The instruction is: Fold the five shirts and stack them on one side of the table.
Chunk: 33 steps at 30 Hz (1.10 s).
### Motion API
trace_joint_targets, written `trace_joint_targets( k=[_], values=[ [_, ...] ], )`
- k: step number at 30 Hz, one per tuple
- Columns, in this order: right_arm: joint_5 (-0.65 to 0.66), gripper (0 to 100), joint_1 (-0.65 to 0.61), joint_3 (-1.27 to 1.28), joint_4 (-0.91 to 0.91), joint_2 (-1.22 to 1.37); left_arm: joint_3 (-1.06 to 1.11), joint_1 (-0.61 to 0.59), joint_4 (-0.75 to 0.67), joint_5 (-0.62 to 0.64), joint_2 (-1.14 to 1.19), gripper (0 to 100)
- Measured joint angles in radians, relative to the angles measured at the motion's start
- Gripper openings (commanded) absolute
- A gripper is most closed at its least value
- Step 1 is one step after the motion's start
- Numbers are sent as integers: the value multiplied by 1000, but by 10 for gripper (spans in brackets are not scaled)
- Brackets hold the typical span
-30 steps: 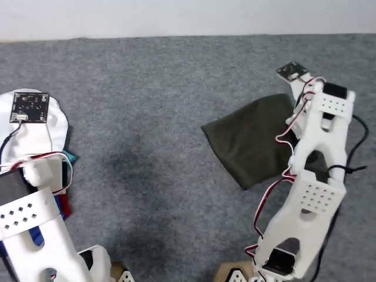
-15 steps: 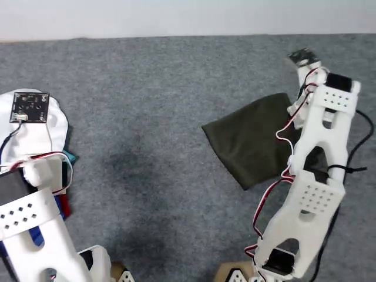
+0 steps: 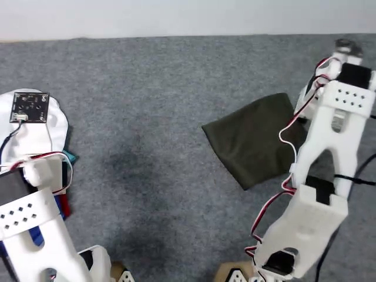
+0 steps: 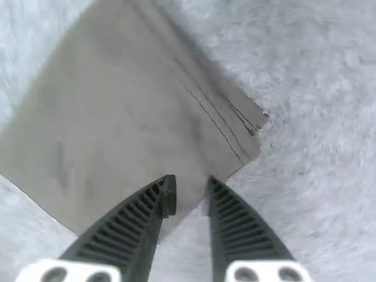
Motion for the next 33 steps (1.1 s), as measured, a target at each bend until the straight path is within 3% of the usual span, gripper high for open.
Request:
trace_joint_targets(
  k=[7,12,19,33],
  values=[
    [-172,32,-92,232,0,-153,0,0,0,0,0,4],
    [-244,134,-149,465,-18,-187,0,0,0,0,0,4],
    [-324,277,-152,690,-183,-192,0,0,0,0,0,4],
    [-364,284,-219,838,-479,-192,0,0,2,0,0,4]
  ],
)
